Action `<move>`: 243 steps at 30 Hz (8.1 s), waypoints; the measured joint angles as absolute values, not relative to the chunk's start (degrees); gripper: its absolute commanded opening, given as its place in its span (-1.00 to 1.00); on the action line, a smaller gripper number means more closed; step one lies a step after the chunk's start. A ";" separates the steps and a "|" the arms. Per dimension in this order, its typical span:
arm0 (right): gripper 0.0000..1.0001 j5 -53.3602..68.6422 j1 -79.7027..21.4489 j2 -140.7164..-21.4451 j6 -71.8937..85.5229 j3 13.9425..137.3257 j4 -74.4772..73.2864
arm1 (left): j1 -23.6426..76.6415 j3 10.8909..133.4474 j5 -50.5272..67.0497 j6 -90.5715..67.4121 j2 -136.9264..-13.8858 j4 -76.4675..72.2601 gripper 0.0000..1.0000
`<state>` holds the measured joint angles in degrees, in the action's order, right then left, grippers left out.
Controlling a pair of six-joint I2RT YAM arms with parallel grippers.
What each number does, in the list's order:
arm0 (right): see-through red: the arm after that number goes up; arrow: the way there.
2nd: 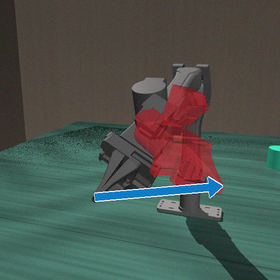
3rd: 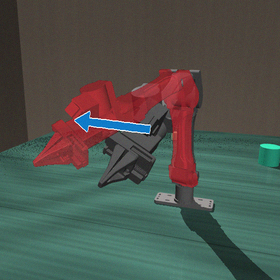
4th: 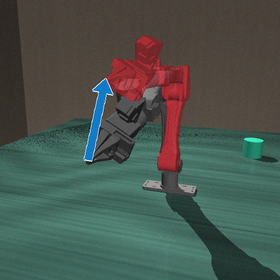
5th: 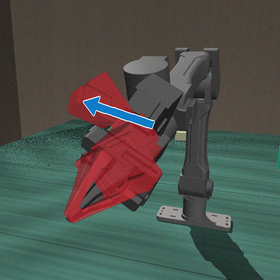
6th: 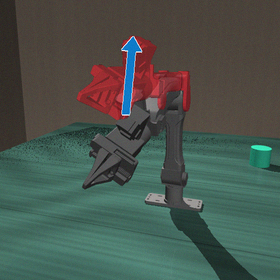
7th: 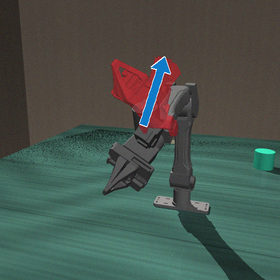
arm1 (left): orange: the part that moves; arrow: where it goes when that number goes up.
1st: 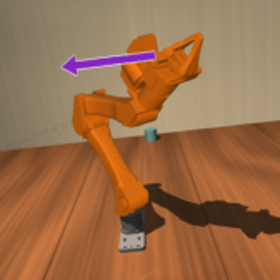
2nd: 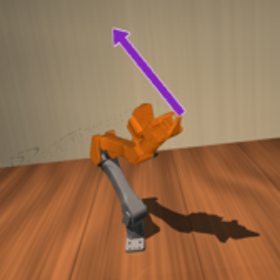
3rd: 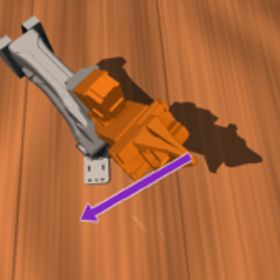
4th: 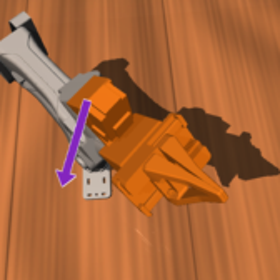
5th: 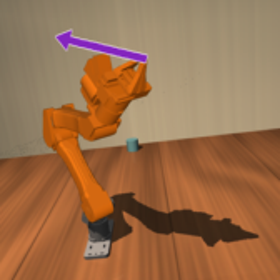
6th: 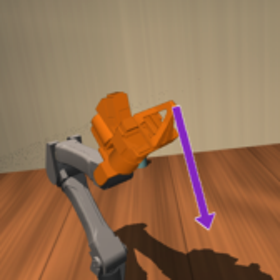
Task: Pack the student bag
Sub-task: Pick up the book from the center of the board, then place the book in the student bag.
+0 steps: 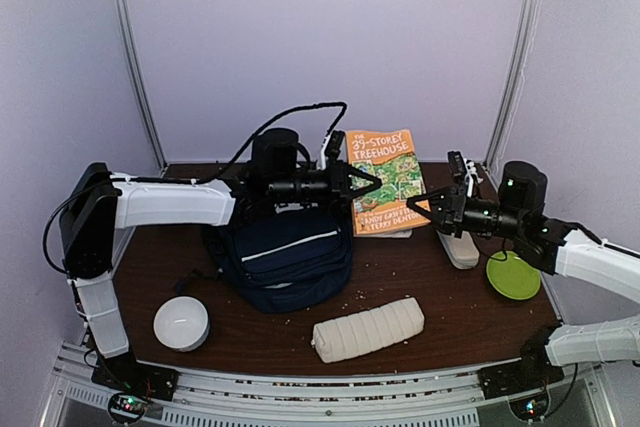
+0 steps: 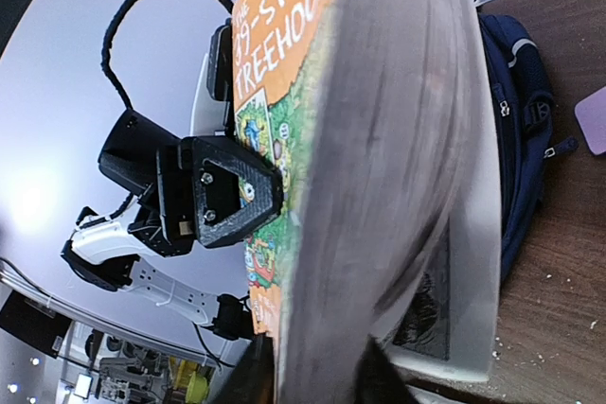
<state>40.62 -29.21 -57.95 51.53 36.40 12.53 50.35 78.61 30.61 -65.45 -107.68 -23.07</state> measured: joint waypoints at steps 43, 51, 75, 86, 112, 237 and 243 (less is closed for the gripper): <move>0.42 19.20 -44.01 -64.49 72.36 38.83 32.80 | 50.48 63.96 8.08 -77.56 -90.11 -38.74 -1.00; 0.21 21.23 -44.03 -68.97 72.90 42.17 36.36 | 50.72 63.07 7.66 -78.87 -90.19 -38.94 -1.00; -1.00 22.85 -43.62 -70.65 74.83 42.70 37.45 | 52.64 54.48 2.22 -73.08 -82.06 -38.76 0.96; -1.00 11.09 -42.61 -49.32 50.92 42.24 1.58 | 52.45 71.07 -15.40 -32.45 -67.05 13.74 0.86; -1.00 2.48 -42.39 -40.71 43.72 35.20 -16.32 | 58.13 82.59 -4.73 -1.32 -104.68 45.87 0.20; -1.00 20.45 -46.65 -127.98 95.55 69.49 48.51 | 53.04 90.19 2.04 -41.85 -97.71 20.47 -1.00; -1.00 19.35 -46.92 -128.88 95.68 72.44 47.29 | 53.21 89.21 2.61 -43.42 -97.49 19.20 -1.00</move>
<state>19.35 -46.92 -128.88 95.68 72.44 47.29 53.21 89.21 2.61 -43.42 -97.49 19.20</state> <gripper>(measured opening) 0.191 0.020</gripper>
